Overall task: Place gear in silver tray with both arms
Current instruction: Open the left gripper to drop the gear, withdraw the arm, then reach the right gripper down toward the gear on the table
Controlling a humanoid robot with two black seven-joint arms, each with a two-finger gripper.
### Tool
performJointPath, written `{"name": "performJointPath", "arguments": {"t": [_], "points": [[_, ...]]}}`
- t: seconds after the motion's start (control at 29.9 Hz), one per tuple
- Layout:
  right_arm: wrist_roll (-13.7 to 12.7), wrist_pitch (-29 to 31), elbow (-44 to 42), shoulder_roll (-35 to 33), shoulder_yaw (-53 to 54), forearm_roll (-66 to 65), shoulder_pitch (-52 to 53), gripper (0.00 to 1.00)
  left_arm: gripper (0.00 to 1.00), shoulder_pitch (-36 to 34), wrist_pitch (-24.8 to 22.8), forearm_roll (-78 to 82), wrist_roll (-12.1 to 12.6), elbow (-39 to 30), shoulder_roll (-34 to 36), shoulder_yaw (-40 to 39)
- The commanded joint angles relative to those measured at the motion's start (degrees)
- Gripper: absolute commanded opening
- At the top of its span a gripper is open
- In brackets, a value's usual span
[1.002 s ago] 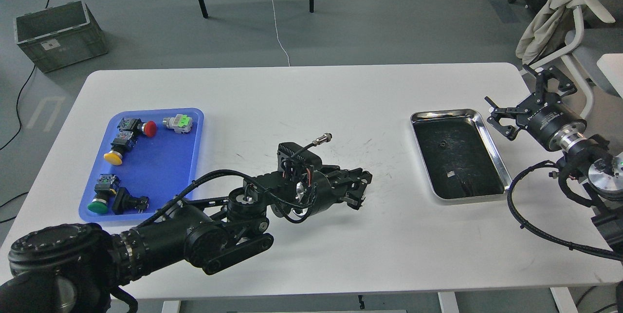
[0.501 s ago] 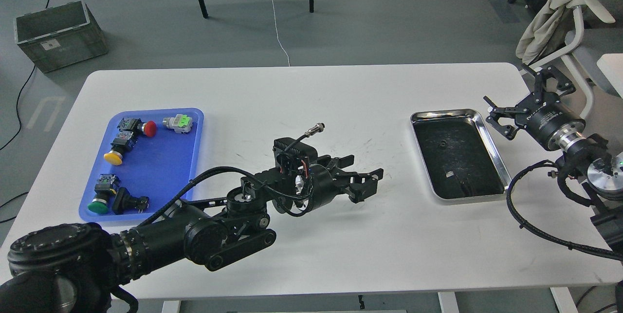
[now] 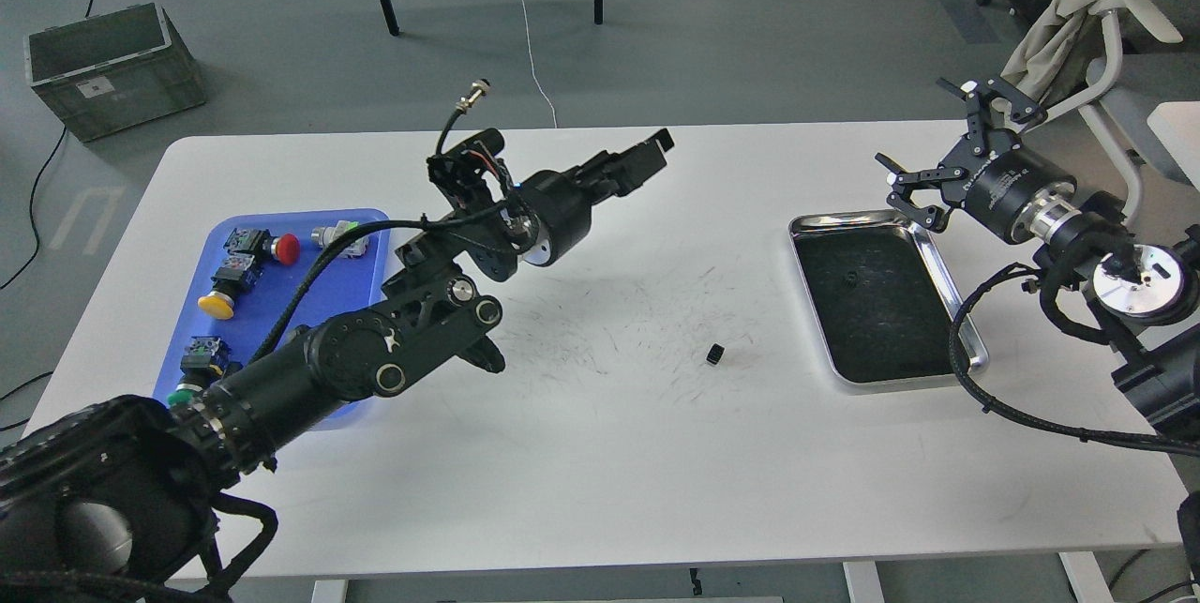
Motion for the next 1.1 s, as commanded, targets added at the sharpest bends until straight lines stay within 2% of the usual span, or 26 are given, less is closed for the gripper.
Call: {"name": "performJointPath", "arguments": {"t": [0.0, 0.27, 0.4, 0.5, 0.63, 0.74, 0.87, 1.07], "points": [[-0.2, 0.0, 2.0, 0.0, -7.6, -3.1, 4.4, 0.96, 0.96, -0.2, -0.1, -9.1, -0.1, -0.4, 7.5, -3.4], [-1.4, 0.0, 9.5, -1.5, -20.0, -17.7, 13.5, 0.96, 0.96, -0.1, -1.1, -34.7, -0.3, -1.1, 20.7, -4.0], [-2.6, 0.0, 13.5, -2.3, -29.0, -22.9, 19.7, 0.96, 0.96, 0.2, -5.2, -46.8, -0.1, -1.1, 25.6, -4.7], [-3.9, 0.0, 17.0, -2.6, -40.4, -25.6, 26.7, 0.96, 0.96, 0.7, -8.8, -54.8, 0.5, -1.1, 28.8, -4.0], [-4.2, 0.0, 22.0, -2.5, -54.5, -28.9, 36.1, 0.96, 0.96, 1.3, -9.3, -57.1, 0.7, -0.3, 29.9, -3.9], [-4.2, 0.0, 26.5, -1.9, -62.3, -33.0, 41.6, 0.97, 0.96, 3.7, -9.2, -57.2, -0.1, -0.3, 30.0, -4.6], [-4.2, 0.0, 31.7, -0.3, -68.5, -39.2, 45.6, 0.97, 0.96, 5.0, -9.6, -59.0, -0.2, -0.3, 30.1, -6.0], [-4.2, 0.0, 33.2, 4.4, -76.9, -42.1, 47.8, 0.97, 0.97, 5.5, -11.6, -62.6, -0.2, -0.2, 31.1, -6.4]]}}
